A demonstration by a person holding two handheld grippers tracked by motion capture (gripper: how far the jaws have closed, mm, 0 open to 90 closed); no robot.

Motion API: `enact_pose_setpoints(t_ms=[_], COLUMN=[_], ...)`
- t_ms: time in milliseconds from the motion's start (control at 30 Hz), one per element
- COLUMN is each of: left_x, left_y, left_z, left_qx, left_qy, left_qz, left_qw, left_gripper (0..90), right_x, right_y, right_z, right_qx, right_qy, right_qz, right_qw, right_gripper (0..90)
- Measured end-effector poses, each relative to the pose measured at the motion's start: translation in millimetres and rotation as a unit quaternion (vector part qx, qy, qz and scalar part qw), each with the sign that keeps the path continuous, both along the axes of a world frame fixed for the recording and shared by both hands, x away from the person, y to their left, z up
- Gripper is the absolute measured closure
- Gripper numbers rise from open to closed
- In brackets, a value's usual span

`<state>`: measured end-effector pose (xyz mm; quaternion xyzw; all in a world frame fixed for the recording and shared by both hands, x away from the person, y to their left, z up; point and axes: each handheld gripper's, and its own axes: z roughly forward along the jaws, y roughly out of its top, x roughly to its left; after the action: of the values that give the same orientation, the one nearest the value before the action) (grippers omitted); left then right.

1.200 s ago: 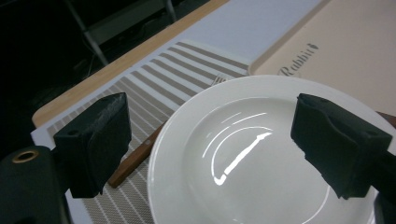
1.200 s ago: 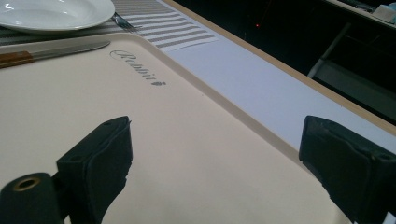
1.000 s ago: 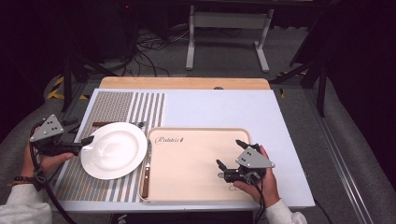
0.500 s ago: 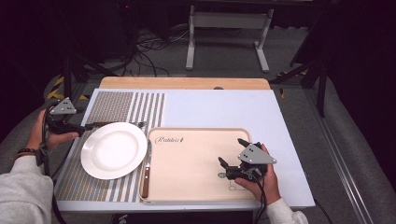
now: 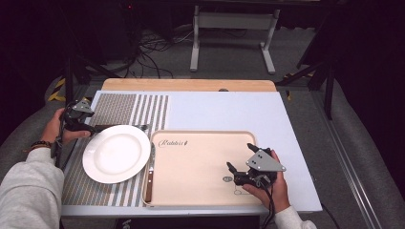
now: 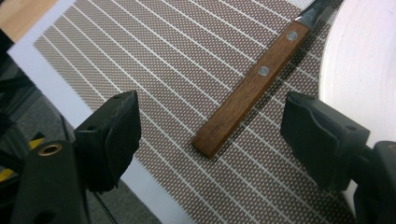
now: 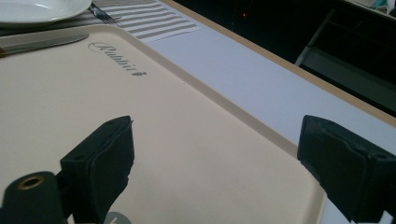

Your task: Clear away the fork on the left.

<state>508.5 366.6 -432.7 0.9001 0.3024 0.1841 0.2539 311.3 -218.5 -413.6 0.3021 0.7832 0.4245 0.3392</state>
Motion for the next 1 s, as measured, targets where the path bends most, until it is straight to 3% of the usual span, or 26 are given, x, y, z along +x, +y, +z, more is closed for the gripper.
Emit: enact_pose_setpoints(t_ms=[233,433,467,633,800,1000], left_x=[1.7,0.3,-0.4,-2.4,2.8,11.1], left_y=[1.1,1.9,2.3,6.5,1.0,-4.3], left_z=[-2.6,-0.6,0.1,2.2,-5.5,-6.8], left_qx=[-0.021,-0.019,-0.006,0.016,0.042,0.041], left_qy=[0.011,0.01,0.012,0.017,0.03,0.031], left_qz=[-0.008,-0.006,-0.008,-0.01,-0.011,-0.017], left_qw=[0.9997,0.9998,0.9999,0.9997,0.9986,0.9985], left_gripper=[23.7,25.0,24.8,25.1,25.3,25.0], right_x=[-0.3,-0.9,-1.2,-1.3,-1.3,-1.4], right_y=[-0.1,0.7,0.6,0.2,3.7,2.9], right_z=[-1.1,-1.2,-1.0,-1.5,-3.3,-2.2], right_qx=[-0.001,-0.001,-0.001,0.0,-0.008,-0.003], right_qy=[-0.001,0.002,0.001,0.006,0.01,0.004], right_qz=[-0.005,0.0,0.0,0.005,0.012,0.021], right_qw=[1.0,1.0,1.0,1.0,0.9998,0.9998], right_gripper=[12.0,12.0,12.0,12.0,11.9,11.6])
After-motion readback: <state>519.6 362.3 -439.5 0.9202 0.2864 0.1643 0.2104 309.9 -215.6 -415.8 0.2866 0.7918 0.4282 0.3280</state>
